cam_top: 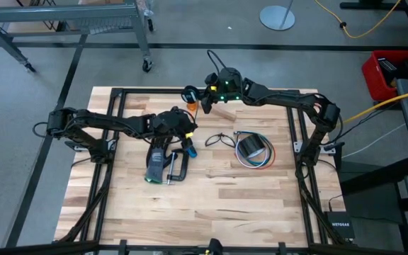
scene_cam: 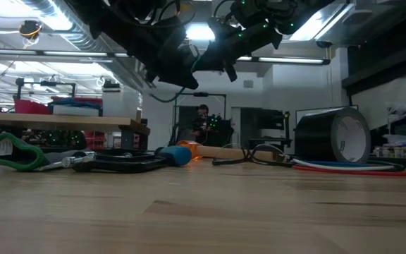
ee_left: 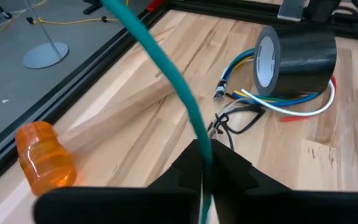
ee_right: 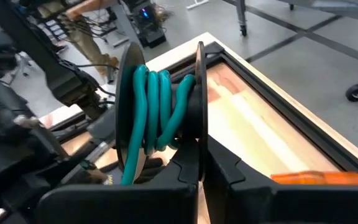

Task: Coil cords
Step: Coil the green wire onto the spool

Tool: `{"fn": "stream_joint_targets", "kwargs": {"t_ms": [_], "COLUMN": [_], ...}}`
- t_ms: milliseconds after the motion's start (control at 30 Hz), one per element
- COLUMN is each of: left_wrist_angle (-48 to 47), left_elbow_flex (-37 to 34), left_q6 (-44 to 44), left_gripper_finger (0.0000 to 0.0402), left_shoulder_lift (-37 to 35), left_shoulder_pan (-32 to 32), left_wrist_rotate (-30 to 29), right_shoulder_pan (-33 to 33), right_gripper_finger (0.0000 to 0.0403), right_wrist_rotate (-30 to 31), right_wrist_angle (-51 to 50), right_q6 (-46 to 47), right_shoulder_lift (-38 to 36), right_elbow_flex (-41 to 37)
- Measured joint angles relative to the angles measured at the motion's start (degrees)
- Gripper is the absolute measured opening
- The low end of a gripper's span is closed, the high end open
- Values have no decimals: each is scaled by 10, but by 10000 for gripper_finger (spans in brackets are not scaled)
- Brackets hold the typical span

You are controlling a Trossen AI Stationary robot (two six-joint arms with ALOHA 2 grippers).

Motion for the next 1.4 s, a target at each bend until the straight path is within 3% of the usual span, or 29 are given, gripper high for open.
{"fn": "stream_joint_targets", "kwargs": {"t_ms": [467,867,1167,1400], "left_wrist_angle": [26,-49,-108,-111], "left_elbow_flex": [0,0,0,1], "left_q6": [-28,-75,-79,-79], "left_gripper_finger": [3,1,0,0], "left_shoulder_lift": [0,0,0,0], "left_shoulder_pan": [11,20,27,45], "left_wrist_rotate": [-10,-45,-45,-41], "right_shoulder_pan": [0,-30,-49,-42], "right_gripper_finger": [7,7,7,7], "right_wrist_rotate": [-107,-246,-244,-167], "right_wrist_angle": [68,4,-200,-297], "right_q6": [30,29,-89,-164], "right_shoulder_lift": [-1,-1,-1,-1], "right_elbow_flex": [1,1,1,1]}}
